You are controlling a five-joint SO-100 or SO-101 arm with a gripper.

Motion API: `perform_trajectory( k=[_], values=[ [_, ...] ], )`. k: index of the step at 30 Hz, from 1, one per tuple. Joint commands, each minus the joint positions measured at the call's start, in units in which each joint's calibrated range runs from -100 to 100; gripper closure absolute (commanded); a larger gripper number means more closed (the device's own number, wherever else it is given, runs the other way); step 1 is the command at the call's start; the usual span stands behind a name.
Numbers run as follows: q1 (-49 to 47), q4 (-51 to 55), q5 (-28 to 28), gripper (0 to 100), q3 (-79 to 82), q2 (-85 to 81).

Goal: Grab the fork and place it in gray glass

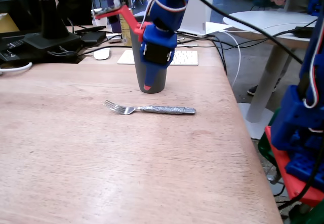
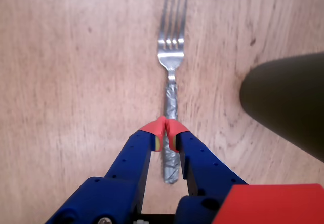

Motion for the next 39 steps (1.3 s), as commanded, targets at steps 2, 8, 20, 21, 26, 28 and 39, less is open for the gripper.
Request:
perform_trajectory(
  k=[2, 8, 20, 21, 26, 28, 39],
  values=[
    [1.1, -3.3, 0.2, 100, -2.1, -0.6],
    [1.0, -3.4, -0.2, 100, -2.8, -0.6],
    [1.0, -3.2, 0.3, 62, -2.0, -1.0],
    [1.0, -3.3, 0.3, 62, -2.0, -0.8],
    [5.0, -3.3, 0.4, 62, -1.9, 3.3],
    [5.0, -3.4, 0.4, 62, -1.9, 4.5],
    [11.1, -8.3, 0.4, 62, -2.8, 13.8]
  ],
)
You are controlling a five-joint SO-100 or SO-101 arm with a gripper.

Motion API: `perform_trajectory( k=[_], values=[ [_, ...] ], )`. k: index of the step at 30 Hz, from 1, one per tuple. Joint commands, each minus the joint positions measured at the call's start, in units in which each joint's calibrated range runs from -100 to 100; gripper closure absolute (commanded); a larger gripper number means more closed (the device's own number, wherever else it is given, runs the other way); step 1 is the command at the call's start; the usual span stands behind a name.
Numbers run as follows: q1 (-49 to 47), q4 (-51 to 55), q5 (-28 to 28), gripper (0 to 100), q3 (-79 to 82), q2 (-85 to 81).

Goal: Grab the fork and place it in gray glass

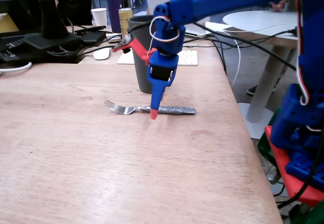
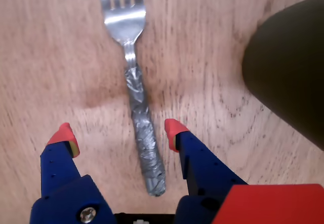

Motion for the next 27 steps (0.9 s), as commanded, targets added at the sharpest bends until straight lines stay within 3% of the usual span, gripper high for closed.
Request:
perform_trajectory(
  k=[1, 27],
  values=[
    [2.5, -5.3, 0.2, 62, -2.1, 0.3],
    [2.5, -4.7, 2.8, 62, -6.5, 7.9]
  ],
)
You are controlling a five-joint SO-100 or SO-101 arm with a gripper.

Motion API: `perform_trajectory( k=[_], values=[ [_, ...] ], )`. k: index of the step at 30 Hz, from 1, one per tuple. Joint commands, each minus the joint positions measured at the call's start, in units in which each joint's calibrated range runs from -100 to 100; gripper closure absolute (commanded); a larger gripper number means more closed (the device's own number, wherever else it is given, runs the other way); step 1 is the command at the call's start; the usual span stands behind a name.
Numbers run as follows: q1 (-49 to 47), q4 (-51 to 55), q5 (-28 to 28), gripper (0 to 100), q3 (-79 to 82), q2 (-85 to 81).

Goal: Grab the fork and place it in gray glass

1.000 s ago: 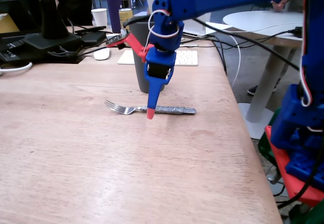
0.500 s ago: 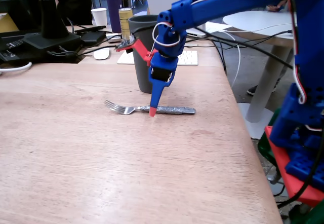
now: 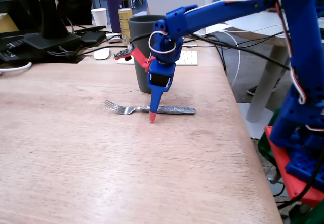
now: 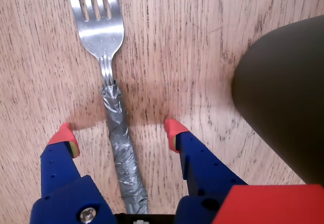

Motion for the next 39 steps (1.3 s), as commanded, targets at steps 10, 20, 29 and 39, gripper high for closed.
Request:
perform_trajectory(
  k=[10, 20, 29, 39],
  values=[
    [0.0, 0.9, 0.2, 100, -2.1, -0.4],
    [0.0, 0.9, 0.2, 100, -2.1, -0.4],
    [0.0, 1.4, 0.1, 100, 4.6, -10.6],
    [-5.5, 17.1, -0.5, 100, 15.2, -58.2]
  ],
)
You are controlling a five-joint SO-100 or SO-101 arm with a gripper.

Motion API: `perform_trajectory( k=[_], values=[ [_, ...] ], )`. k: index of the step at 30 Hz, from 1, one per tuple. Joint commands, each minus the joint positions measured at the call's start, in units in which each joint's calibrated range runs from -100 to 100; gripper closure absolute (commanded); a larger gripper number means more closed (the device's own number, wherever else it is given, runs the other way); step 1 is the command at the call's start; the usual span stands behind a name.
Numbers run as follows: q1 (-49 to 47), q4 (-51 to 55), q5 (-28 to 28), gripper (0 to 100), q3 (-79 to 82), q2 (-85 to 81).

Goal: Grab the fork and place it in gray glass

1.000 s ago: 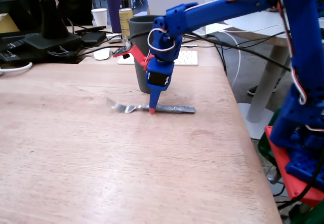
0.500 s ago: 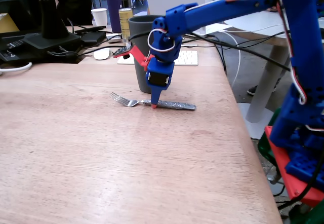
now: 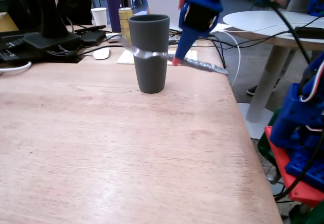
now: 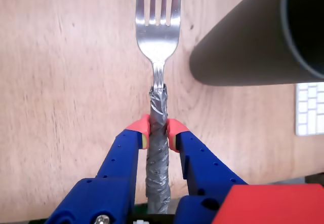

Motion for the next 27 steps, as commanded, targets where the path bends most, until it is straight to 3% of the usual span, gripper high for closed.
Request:
perform_trajectory(
  k=[1, 4, 8, 13, 19, 27],
  values=[
    [-6.6, -0.2, -0.1, 100, -1.5, -7.6],
    [-12.7, -1.8, -0.2, 100, -1.5, -11.7],
    [-13.7, -14.2, -0.4, 100, -0.3, -12.3],
    [-16.6, -24.7, -5.7, 100, 1.2, -12.3],
    [-16.7, -46.8, -5.8, 100, 25.5, -20.8],
    [-16.7, -51.2, -8.7, 100, 27.6, -23.8]
  ],
)
